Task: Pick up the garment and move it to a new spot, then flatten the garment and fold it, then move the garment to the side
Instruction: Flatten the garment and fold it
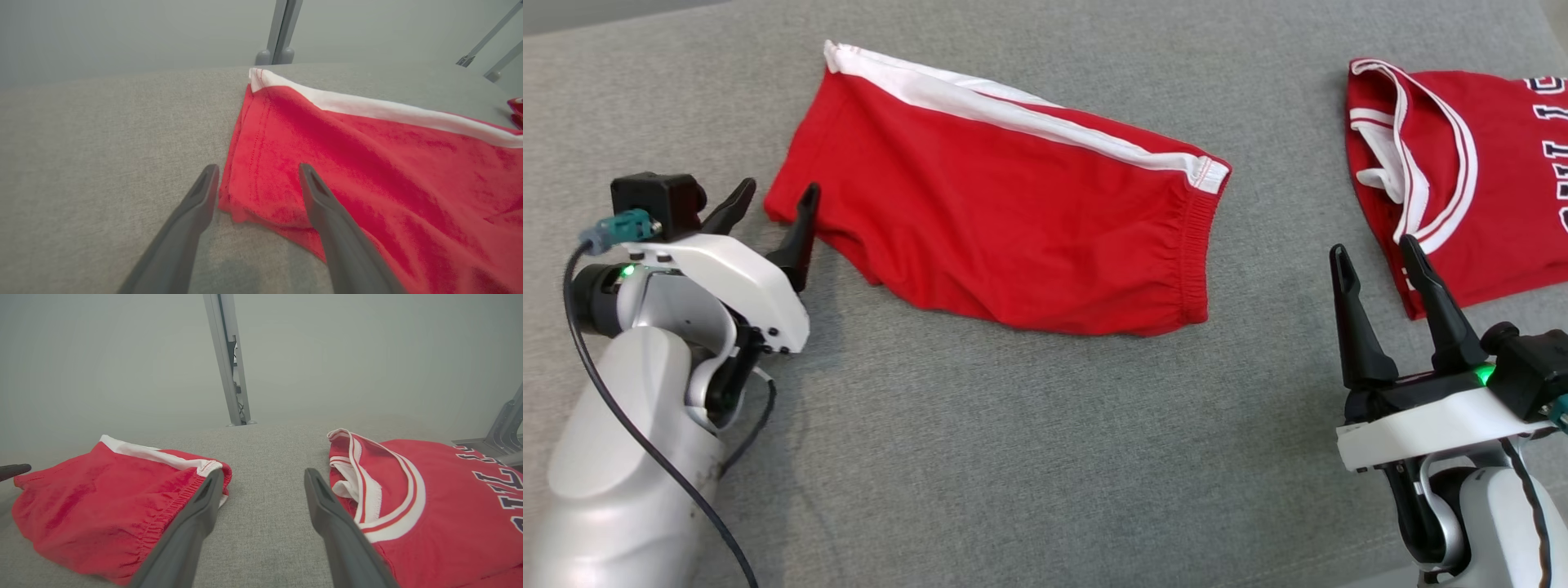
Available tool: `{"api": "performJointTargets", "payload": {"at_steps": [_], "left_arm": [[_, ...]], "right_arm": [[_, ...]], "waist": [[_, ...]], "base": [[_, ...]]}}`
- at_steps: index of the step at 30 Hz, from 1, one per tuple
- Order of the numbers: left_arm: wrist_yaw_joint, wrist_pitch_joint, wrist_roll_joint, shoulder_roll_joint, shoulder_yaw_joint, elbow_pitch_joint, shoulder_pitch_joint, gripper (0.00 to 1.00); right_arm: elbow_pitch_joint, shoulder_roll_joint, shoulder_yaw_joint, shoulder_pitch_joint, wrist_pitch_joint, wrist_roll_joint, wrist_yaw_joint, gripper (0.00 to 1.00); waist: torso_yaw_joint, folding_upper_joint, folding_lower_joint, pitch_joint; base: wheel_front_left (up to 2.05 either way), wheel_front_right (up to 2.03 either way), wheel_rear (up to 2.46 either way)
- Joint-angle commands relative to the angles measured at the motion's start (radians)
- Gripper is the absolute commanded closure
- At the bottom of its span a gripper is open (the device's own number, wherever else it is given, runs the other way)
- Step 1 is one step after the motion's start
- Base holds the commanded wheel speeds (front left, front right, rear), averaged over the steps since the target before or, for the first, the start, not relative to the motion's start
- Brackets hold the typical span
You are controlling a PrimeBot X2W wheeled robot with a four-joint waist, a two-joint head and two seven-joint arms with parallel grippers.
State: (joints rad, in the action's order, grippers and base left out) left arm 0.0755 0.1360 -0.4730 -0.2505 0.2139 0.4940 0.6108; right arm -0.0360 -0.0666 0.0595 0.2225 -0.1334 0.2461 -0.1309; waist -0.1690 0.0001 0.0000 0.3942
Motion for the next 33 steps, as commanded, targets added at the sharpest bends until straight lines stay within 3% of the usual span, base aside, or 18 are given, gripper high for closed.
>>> {"api": "performJointTargets", "payload": {"at_steps": [1, 6, 7, 8, 9, 10, 15, 20, 28, 33], "left_arm": [[0.011, 0.011, -0.012, -0.013, -0.004, 0.038, 0.032, 0.00], [0.028, 0.033, -0.040, -0.014, 0.002, 0.169, 0.079, 0.02], [0.032, 0.044, -0.051, -0.009, 0.004, 0.191, 0.082, 0.21], [0.037, 0.047, -0.059, -0.004, 0.007, 0.207, 0.083, 0.51], [0.037, 0.047, -0.059, -0.004, 0.007, 0.207, 0.083, 0.51], [0.043, 0.049, -0.074, 0.002, 0.014, 0.231, 0.084, 1.00], [0.053, 0.054, -0.128, 0.014, 0.020, 0.264, 0.086, 1.00], [0.054, -0.021, -0.206, 0.026, -0.007, 0.266, 0.039, 1.00], [0.054, -0.153, -0.319, 0.054, -0.029, 0.164, -0.180, 1.00], [0.032, -0.198, -0.306, 0.071, -0.014, 0.047, -0.312, 1.00]], "right_arm": [[-0.003, 0.000, 0.000, 0.014, -0.008, 0.008, 0.000, 0.00], [-0.019, 0.003, 0.003, 0.016, -0.018, 0.019, 0.000, 0.00], [-0.022, 0.003, 0.003, 0.016, -0.018, 0.021, 0.000, 0.00], [-0.026, 0.004, 0.004, 0.016, -0.019, 0.020, 0.000, 0.00], [-0.026, 0.004, 0.004, 0.016, -0.019, 0.020, 0.000, 0.00], [-0.029, 0.005, 0.002, 0.017, -0.020, 0.023, 0.000, 0.00], [-0.032, 0.006, -0.002, 0.017, -0.023, 0.028, 0.000, 0.00], [-0.033, 0.003, -0.008, 0.000, -0.021, 0.035, 0.000, 0.00], [-0.021, -0.011, -0.046, -0.057, -0.008, 0.036, 0.000, 0.00], [-0.004, -0.022, -0.068, -0.087, 0.009, 0.028, 0.000, 0.00]], "waist": [[-0.015, -0.0001, 0.0000, 0.013], [-0.029, -0.0001, 0.0000, 0.023], [-0.030, -0.0001, 0.0000, 0.023], [-0.031, -0.0001, 0.0000, 0.023], [-0.031, -0.0001, 0.0000, 0.023], [-0.031, -0.0001, 0.0000, 0.021], [-0.026, -0.0001, 0.0000, 0.018], [-0.005, -0.0001, 0.0000, 0.004], [0.057, -0.0001, 0.0000, -0.034], [0.109, -0.0001, 0.0000, -0.059]], "base": [[0.00, 0.00, 0.00], [0.00, 0.00, 0.00], [0.00, 0.00, 0.00], [0.00, 0.00, 0.00], [0.00, 0.00, 0.00], [0.00, 0.00, 0.00], [0.00, 0.00, 0.00], [0.00, 0.00, 0.00], [0.00, 0.00, 0.00], [0.00, 0.00, 0.00]]}}
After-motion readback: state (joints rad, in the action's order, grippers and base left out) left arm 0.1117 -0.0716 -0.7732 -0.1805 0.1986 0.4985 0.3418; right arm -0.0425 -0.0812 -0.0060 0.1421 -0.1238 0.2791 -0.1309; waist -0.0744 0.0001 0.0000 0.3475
